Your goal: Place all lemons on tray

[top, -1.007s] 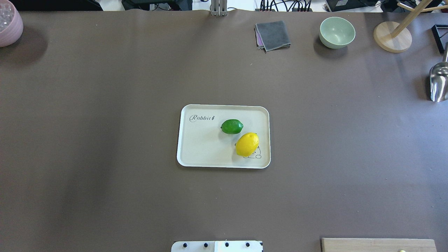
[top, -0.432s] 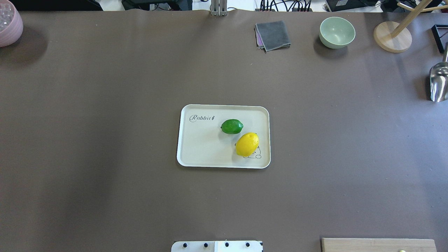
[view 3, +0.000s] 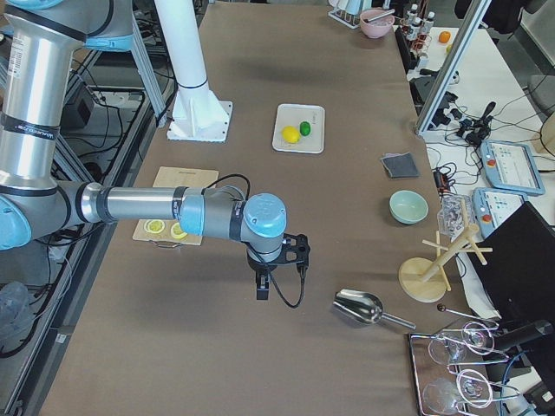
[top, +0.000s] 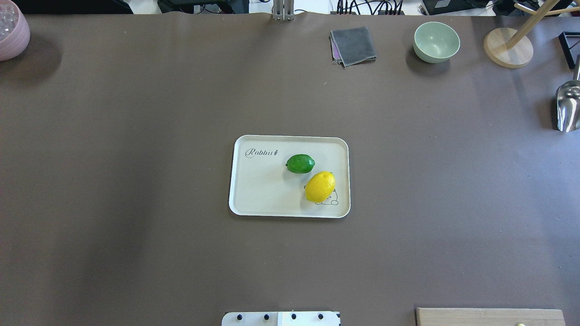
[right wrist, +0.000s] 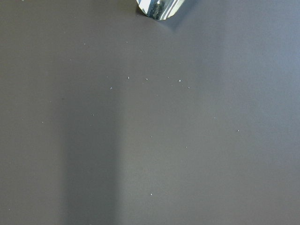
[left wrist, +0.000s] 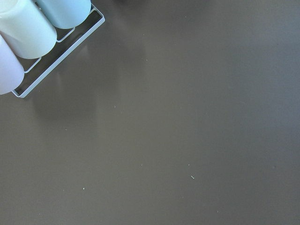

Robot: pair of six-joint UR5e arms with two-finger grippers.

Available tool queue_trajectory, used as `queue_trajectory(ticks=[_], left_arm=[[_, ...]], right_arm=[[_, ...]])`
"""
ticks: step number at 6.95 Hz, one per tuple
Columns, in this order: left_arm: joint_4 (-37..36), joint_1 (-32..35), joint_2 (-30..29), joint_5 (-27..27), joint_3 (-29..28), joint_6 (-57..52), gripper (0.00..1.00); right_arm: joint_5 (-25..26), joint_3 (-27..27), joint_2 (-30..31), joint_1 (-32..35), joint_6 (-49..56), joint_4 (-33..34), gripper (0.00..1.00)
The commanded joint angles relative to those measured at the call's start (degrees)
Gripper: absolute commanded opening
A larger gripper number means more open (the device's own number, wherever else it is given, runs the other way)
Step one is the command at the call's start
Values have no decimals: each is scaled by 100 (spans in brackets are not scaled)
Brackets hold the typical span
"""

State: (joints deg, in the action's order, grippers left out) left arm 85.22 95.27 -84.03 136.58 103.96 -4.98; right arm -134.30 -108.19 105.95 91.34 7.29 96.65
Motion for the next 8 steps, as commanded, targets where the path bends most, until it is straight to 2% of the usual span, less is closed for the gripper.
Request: queue_trajectory(ticks=[1, 3, 8], left_arm=[[405, 0, 149, 0, 10, -3, 99], [1545, -18, 614, 0, -7, -3, 99], [1621, -123, 607, -9, -17, 15, 99]], right_arm=[[-8, 0, 14, -37, 1, -85, 100], [-8, 0, 14, -55, -8, -94, 100], [-26, 0, -4, -73, -17, -94, 100]])
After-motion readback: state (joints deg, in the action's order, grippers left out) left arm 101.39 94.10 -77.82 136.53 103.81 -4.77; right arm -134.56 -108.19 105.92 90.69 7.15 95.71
